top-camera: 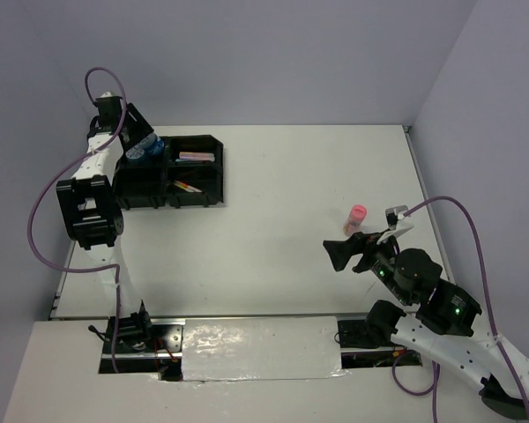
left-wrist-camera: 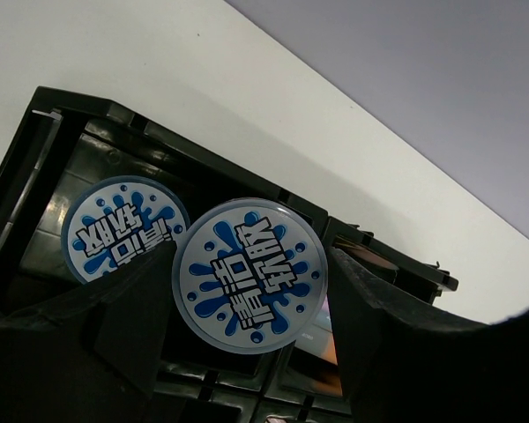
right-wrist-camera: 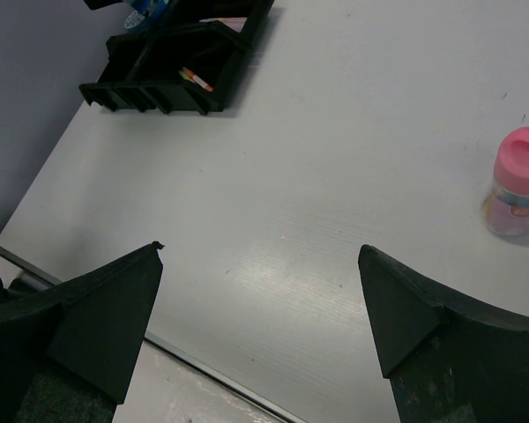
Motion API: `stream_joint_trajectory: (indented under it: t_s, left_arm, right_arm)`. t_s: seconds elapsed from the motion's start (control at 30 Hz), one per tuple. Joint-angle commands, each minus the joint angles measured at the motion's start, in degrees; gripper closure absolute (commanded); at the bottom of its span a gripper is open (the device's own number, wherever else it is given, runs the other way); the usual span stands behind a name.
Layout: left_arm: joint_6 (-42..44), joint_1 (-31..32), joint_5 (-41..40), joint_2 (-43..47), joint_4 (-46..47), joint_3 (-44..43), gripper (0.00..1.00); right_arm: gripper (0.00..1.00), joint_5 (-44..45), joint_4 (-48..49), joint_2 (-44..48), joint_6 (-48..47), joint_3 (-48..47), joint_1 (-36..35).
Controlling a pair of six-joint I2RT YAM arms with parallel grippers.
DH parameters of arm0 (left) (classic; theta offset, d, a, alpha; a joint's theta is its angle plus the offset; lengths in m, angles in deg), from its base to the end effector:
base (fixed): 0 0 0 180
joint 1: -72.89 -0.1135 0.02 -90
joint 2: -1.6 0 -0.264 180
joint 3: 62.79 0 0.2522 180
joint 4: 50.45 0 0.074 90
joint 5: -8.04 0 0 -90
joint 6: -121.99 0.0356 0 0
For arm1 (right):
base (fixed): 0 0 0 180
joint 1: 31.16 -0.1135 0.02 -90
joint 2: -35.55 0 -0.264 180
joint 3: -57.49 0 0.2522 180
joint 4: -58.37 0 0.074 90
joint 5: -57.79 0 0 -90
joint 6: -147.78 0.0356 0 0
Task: Sort the stationery into containers
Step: Place the stationery in the storage box.
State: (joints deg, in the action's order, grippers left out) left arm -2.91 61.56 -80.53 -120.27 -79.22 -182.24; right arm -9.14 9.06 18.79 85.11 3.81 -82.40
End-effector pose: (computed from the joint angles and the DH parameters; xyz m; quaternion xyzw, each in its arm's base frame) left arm 0.4954 0.0984 0.2703 -0.3363 0.8036 -0.1109 0.4784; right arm 0.0566 0.0483 0.3182 -0.0356 0.7729 0.2682 0.5739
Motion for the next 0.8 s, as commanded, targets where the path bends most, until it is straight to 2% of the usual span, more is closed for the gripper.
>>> stream_joint_trajectory:
  t_s: [0.0,0.47,0.5,0.53,0.6,0.63,0.77]
  left_arm:
    - [-0.17,-0.27,-1.17,0.4,1.82,-0.66,1.0]
    - [2.11,1.57,-5.91,-1.27,-1.52,-3.2,0.99]
    - [2.2,1.84,-6.09,-1.45,-1.69,-3.47,0.95]
    - [2.46,1.93,-6.0,-1.45,-1.52,-3.3,0.82]
    - [2.64,2.1,-6.09,-1.18,-1.34,-2.95,0.65]
    - [2.73,2.19,-6.0,-1.01,-1.17,-2.51,0.44]
    - [2.11,2.72,-6.79,-0.31,-1.43,-2.33,0.16]
  right_arm:
    - [0.0,-0.31,2.42,0.58,-0.79,0.37,-0.35]
    - [0.0,-0.92,2.68,1.02,-0.61,0.81,-0.44]
    - [0.0,-1.01,2.77,1.11,-0.61,0.9,-0.35]
    - [0.0,-0.92,2.68,1.11,-0.61,0.81,-0.35]
    - [0.0,-1.01,2.59,1.2,-0.61,0.72,-0.26]
    - [0.0,-1.01,2.5,1.37,-0.61,0.72,-0.35]
    - [0.0,-1.01,2.5,1.46,-0.7,0.81,-0.35]
